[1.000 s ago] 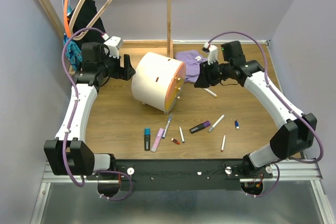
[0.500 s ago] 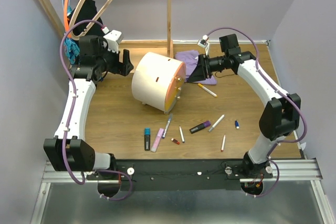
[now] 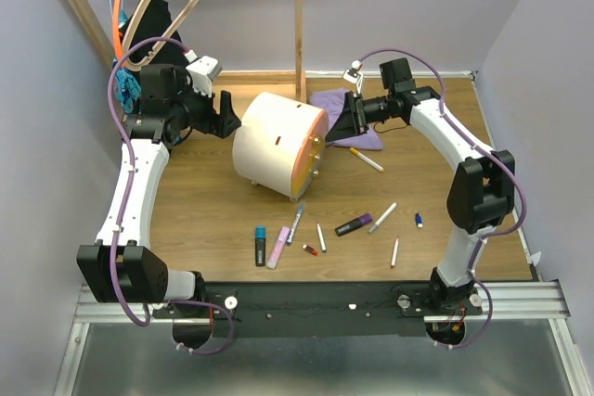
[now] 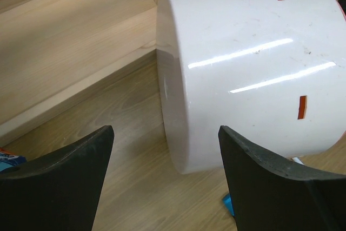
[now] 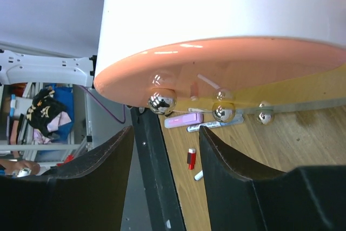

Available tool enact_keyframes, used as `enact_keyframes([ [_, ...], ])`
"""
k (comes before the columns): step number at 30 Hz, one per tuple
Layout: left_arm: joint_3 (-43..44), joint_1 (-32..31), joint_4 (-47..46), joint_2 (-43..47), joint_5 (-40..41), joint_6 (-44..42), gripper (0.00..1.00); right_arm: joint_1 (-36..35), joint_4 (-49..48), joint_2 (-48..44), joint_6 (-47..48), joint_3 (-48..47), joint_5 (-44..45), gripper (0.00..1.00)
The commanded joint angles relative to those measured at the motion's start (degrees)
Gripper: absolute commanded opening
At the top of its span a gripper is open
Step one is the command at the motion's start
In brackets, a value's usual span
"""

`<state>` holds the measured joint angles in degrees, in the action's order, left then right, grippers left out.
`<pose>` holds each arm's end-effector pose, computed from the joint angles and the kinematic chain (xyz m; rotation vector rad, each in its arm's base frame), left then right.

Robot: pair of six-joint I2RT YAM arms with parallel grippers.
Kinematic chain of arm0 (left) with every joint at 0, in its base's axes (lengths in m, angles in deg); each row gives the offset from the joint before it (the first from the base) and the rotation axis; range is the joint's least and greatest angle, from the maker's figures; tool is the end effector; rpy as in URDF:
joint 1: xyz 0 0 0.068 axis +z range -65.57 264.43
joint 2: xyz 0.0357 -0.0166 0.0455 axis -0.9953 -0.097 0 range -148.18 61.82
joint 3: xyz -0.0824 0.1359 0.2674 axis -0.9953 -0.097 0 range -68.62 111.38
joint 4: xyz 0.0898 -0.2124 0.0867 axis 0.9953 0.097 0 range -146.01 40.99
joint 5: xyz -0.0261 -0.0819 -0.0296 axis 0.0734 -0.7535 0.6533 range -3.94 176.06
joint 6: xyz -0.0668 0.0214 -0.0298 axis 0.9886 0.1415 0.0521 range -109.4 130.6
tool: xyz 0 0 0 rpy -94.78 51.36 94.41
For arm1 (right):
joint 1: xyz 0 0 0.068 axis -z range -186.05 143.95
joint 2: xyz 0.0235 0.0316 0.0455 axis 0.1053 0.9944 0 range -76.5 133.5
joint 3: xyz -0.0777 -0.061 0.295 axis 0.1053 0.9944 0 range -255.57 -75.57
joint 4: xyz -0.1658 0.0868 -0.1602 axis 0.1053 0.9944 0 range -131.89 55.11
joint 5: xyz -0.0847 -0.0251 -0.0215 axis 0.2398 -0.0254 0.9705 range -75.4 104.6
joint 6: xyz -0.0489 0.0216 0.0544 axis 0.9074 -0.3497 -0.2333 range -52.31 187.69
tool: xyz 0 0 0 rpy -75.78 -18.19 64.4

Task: Sort the stationery into containers
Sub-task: Open the drawer in the storage box.

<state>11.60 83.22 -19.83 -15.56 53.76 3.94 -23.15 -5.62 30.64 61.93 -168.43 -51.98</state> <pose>0.2859 -0.0406 0.4101 0.4655 2.0475 -0.5469 0.3737 0.1771 0.3282 -0.7432 2.1677 1.5942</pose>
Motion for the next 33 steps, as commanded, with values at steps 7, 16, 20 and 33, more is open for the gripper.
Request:
enact_keyframes([
  [7, -0.8, -0.3, 0.2, -0.3, -2.6, 0.0, 0.87, -2.3, -3.4, 3.3, -3.6, -4.0, -0.3, 0.59],
  [16, -1.6, -0.3, -0.1, 0.1, -2.1, -0.2, 0.88, -2.8, -2.4, 4.5, -3.0, -4.4, 0.1, 0.56],
  [20, -1.7, -0.3, -0.4, 0.1, -1.9, 0.1, 0.88, -3.1, -3.0, 4.7, -3.7, -4.3, 0.1, 0.50],
  [33, -2.8, -0.3, -0.9, 1.0, -1.2, 0.3, 0.88, -4.7, -4.2, 4.8, -5.5, -3.6, 1.5, 0.42],
])
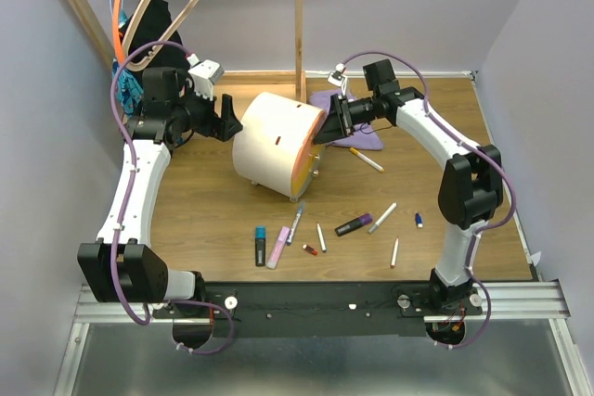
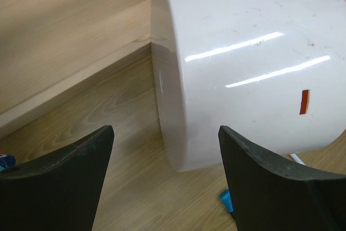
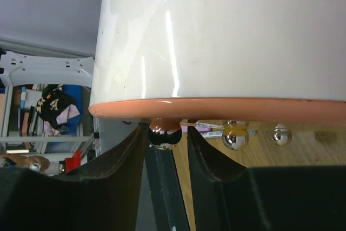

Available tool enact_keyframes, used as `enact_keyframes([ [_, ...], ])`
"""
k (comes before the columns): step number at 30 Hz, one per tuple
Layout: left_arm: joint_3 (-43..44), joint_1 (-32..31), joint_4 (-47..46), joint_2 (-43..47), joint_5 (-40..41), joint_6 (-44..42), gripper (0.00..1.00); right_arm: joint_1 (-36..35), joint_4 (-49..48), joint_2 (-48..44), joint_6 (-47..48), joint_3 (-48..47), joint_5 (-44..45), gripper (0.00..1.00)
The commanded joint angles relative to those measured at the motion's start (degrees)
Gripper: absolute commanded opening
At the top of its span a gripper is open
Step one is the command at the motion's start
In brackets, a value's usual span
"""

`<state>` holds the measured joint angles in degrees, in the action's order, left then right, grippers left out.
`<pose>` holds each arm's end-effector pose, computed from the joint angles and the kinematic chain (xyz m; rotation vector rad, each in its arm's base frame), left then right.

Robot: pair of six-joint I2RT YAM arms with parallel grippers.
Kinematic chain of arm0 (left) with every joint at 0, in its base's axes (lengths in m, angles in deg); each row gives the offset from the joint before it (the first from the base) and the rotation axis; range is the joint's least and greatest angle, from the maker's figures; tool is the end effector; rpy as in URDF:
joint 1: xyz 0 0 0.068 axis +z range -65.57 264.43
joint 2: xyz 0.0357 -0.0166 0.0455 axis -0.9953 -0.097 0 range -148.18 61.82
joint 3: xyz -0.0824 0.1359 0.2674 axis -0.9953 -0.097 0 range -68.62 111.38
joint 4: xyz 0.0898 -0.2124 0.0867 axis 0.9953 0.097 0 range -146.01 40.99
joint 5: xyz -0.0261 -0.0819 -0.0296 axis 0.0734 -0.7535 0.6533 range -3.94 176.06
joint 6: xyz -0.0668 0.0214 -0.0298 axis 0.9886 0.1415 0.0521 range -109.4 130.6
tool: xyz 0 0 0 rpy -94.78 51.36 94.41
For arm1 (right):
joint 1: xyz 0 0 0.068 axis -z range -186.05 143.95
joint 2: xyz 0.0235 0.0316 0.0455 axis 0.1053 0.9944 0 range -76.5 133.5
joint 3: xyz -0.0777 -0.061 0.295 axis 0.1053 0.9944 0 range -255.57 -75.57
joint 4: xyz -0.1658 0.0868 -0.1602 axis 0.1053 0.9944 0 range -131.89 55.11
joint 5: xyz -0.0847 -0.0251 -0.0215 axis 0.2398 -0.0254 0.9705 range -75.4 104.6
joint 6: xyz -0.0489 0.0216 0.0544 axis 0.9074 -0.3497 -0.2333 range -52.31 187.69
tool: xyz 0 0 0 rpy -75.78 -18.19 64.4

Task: Sort the stationery into containers
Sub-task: Open the drawer in the storage box.

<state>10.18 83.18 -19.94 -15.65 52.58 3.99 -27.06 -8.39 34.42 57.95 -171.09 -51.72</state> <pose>0.2857 -0.0419 0.4021 0.4721 2.0649 -0.5774 0.3807 0.2097 0.3188 -0.7714 2.1898 1.6450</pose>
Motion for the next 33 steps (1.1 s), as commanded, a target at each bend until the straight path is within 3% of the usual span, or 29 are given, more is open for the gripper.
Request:
enact_keyframes([
  [1, -1.5, -0.2, -0.8, 1.2, 0.1, 0.2, 0.88, -0.9, -1.4, 0.8, -1.5, -0.8, 1.2, 0.40],
  [5, -2.0, -0.2, -0.5, 2.0, 0.3, 0.0, 0.87, -0.9, -0.9, -0.1, -1.0, -0.2, 1.5, 0.25],
  [8, -2.2, -0.2, -0.1, 2.4, 0.5, -0.2, 0.88, -0.9, 1.2, -1.6, 0.9, 1.0, 1.9, 0.21],
  [18, -1.7, -0.2, -0.3, 2.4, 0.3, -0.2, 0.88, -0.2, 6.1, -10.3, 6.5, 11.1, 5.0, 0.20],
  [33, -2.9, -0.1, 0.3, 4.6, 0.6, -0.4, 0.87, 1.5, 7.9, -15.6, 8.3, 16.7, 7.2, 0.20],
])
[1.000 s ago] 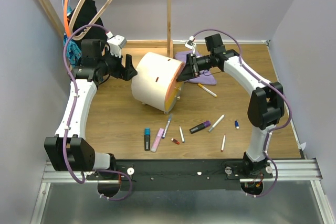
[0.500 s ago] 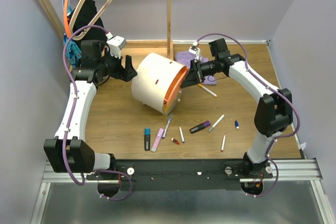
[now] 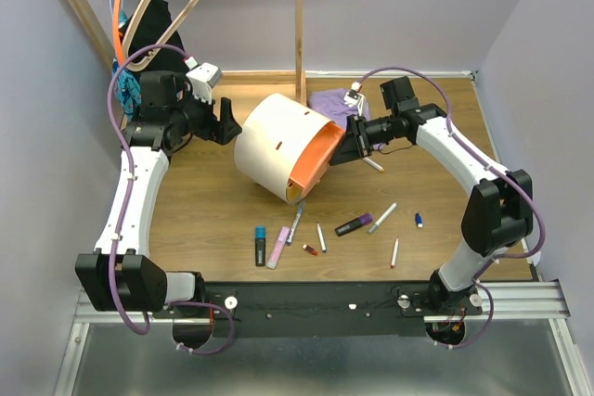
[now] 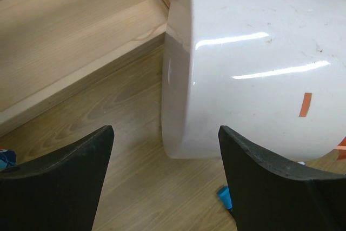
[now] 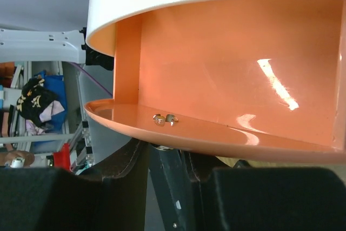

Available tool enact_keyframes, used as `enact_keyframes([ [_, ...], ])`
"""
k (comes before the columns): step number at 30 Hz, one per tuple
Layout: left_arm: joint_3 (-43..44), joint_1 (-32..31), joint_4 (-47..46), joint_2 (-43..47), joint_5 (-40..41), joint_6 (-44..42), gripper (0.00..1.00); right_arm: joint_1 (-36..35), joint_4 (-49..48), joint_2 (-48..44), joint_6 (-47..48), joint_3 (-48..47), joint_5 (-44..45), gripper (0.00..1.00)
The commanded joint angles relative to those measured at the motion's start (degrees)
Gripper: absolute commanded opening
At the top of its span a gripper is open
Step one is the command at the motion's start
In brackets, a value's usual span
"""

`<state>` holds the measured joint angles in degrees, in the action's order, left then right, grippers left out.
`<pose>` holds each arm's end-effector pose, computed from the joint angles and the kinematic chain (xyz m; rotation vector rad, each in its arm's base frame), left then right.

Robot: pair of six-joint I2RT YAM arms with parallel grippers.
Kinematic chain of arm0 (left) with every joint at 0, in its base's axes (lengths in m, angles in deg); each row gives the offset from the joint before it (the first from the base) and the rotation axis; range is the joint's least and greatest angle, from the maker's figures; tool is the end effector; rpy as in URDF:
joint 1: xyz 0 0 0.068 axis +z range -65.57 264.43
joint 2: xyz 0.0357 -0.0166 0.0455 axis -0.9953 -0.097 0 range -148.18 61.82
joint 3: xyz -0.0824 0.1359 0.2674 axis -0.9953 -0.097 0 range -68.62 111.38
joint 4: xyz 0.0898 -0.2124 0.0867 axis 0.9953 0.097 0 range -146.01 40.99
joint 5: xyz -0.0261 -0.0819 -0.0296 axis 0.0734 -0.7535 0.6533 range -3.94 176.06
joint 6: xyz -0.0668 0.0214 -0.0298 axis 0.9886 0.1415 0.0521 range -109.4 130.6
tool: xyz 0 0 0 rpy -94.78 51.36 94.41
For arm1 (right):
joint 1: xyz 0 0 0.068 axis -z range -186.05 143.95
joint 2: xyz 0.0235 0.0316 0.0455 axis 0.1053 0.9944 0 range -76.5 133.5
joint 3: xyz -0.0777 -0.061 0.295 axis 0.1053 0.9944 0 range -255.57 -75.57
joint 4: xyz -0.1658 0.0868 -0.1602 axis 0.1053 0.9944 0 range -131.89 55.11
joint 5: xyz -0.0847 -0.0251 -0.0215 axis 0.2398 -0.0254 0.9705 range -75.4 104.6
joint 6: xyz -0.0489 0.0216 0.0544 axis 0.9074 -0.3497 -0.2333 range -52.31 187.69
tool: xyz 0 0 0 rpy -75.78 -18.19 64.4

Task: Sort the stationery into containers
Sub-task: Open the drawer in the storage box.

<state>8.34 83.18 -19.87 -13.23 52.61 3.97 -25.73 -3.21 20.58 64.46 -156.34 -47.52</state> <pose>0.2733 -0.0416 0.4023 0.4738 2.0565 -0.5738 0.3137 0.1730 0.3226 -0.7751 2.2529 1.5284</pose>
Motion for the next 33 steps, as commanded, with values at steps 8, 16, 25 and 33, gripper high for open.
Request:
enact_keyframes([
  [8, -1.5, 0.1, 0.8, 3.2, 0.8, -0.7, 0.88, 0.4, 4.3, -2.3, 2.7, 2.4, 4.3, 0.20],
  [16, -2.0, 0.2, 0.5, 3.6, -3.2, -0.3, 0.84, 0.9, 3.7, -3.1, 2.5, 2.7, 5.3, 0.15],
  [25, -1.1, -1.3, 1.1, 3.9, -13.0, -0.1, 0.41, 1.0, 2.6, -2.2, 1.6, 1.0, 5.7, 0.11],
  [33, -1.0, -3.0, 0.9, 2.4, -12.3, -1.1, 0.17, 1.0, 4.0, -4.2, 2.2, 2.5, 6.8, 0.10],
])
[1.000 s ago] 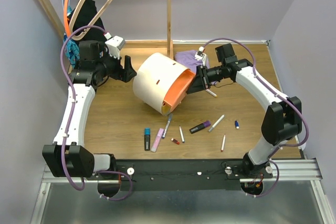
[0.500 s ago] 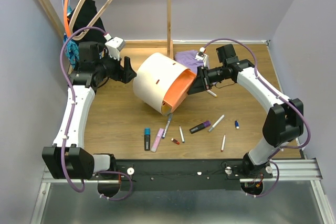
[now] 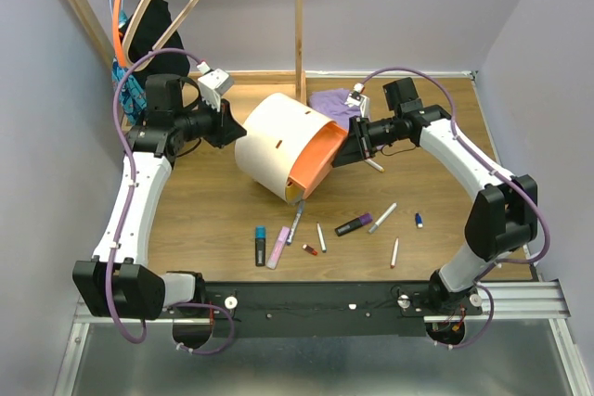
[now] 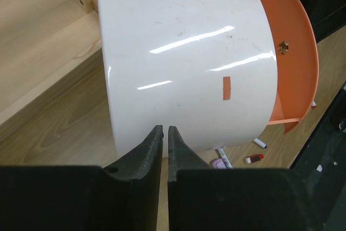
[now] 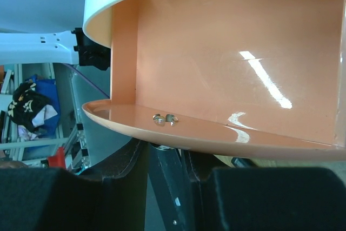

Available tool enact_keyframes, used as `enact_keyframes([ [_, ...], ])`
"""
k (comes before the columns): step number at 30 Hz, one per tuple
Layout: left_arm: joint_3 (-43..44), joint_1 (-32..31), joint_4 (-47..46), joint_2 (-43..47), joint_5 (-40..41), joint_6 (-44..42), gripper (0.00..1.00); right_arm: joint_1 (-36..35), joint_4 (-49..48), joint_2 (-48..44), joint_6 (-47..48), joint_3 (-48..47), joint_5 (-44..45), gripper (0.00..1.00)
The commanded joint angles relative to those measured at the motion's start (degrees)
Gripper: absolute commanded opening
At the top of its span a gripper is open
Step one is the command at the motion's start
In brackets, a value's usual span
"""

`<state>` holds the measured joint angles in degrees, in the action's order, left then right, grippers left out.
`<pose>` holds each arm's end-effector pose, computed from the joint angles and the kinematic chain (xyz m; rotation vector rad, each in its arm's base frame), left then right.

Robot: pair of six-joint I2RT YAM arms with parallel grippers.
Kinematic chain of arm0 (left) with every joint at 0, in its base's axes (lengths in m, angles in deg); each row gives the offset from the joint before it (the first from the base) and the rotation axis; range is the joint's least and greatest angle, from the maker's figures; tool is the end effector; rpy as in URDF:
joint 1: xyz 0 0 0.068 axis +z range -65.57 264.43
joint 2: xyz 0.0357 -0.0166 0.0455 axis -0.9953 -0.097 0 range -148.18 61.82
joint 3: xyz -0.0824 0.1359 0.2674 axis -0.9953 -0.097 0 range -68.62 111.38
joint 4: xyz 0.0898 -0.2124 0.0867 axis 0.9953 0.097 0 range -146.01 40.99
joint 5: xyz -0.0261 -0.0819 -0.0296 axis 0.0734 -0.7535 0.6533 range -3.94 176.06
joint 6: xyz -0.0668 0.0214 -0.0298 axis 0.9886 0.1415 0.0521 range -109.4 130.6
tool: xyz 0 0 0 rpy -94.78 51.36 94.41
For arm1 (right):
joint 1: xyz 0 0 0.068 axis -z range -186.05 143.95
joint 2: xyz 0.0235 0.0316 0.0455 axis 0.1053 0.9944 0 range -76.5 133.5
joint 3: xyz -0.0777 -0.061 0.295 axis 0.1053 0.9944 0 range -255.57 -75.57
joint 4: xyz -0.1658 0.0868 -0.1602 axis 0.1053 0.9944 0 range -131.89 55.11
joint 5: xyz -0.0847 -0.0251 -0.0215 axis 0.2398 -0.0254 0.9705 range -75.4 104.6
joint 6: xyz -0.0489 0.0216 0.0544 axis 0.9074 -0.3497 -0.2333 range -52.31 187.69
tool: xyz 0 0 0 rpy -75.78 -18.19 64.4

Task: Sort the stationery into containers
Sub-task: Open the drawer in the storage box.

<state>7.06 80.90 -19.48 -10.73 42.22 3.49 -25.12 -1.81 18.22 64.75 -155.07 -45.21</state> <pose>0.2516 -0.0604 0.4089 0.6230 1.9704 -0.7784 0.3051 0.1647 0.3262 -0.7512 2.2771 1.4733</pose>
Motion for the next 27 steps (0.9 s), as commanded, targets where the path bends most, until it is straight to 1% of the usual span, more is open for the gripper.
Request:
enact_keyframes([
  [1, 0.4, -0.8, 0.3, -0.2, -1.9, -0.6, 0.17, 0.4, 2.5, -2.3, 1.6, 1.7, 4.6, 0.10],
  [6, 0.3, -1.1, -0.3, -0.7, -1.7, -0.4, 0.17, 0.4, 2.3, -3.2, 1.0, 1.6, 6.0, 0.09],
  [8, 0.2, -1.2, -0.6, -0.9, -1.6, -0.5, 0.17, 0.5, 2.4, -3.3, 0.9, 2.3, 6.2, 0.12],
  [9, 0.0, -1.1, -0.7, -0.9, -1.6, -0.5, 0.18, 0.4, 2.4, -3.2, 0.7, 2.6, 6.6, 0.27],
  [10, 0.1, -1.2, -0.8, -0.9, -1.4, -0.5, 0.20, 0.4, 2.5, -3.0, 0.7, 2.8, 7.0, 0.35],
  [12, 0.1, -1.2, -0.9, -1.0, -1.3, -0.5, 0.22, 0.4, 2.6, -3.0, 0.6, 2.7, 8.1, 0.48],
  [14, 0.3, -1.2, -0.8, -0.9, -1.0, -0.5, 0.25, 0.5, 3.5, -3.0, 1.5, 1.9, 8.9, 0.52],
  [15, 0.5, -1.2, -0.7, -0.8, -0.9, -0.6, 0.28, 0.5, 5.5, -3.1, 2.1, 0.7, 10.6, 0.55],
  [16, 0.7, -1.2, -0.5, -0.8, -0.6, -0.6, 0.40, 0.5, 6.7, -3.5, 4.1, 0.1, 11.5, 0.56],
  [17, 0.9, -1.2, -0.3, -0.7, -0.5, -0.7, 0.45, 0.7, 8.5, -3.7, 5.5, -0.7, 12.4, 0.57],
  [18, 1.2, -1.2, -0.4, -0.4, -0.3, -0.9, 0.51, 0.8, 13.2, -3.7, 7.0, -1.9, 14.0, 0.58],
  [19, 1.7, -1.2, -0.3, -0.3, 0.2, -1.2, 0.60, 1.2, 15.8, -3.4, 9.6, -4.6, 14.8, 0.58],
  [20, 2.4, -1.2, -0.2, -0.1, 0.8, -2.0, 0.61, 1.7, 18.5, -3.1, 10.8, -6.7, 15.7, 0.58],
  [21, 3.8, -1.2, -0.2, 0.0, 1.2, -2.3, 0.63, 2.3, 23.7, -2.8, 12.2, -8.8, 16.7, 0.58],
  [22, 4.5, -1.2, -0.9, 0.2, 1.9, -2.7, 0.66, 3.3, 25.9, -2.3, 15.4, -12.3, 17.4, 0.58],
  [24, 5.8, -1.1, -1.6, 0.9, 3.1, -3.1, 0.69, 4.2, 30.0, -1.8, 18.7, -14.4, 19.8, 0.58],
  [25, 6.1, -1.1, -1.8, 1.2, 3.2, -3.1, 0.71, 6.2, 29.8, -1.9, 20.4, -14.4, 21.6, 0.58],
  [27, 7.3, -1.1, -1.8, 1.5, 2.8, -2.9, 0.72, 9.5, 27.1, -2.0, 20.9, -12.4, 21.8, 0.58],
])
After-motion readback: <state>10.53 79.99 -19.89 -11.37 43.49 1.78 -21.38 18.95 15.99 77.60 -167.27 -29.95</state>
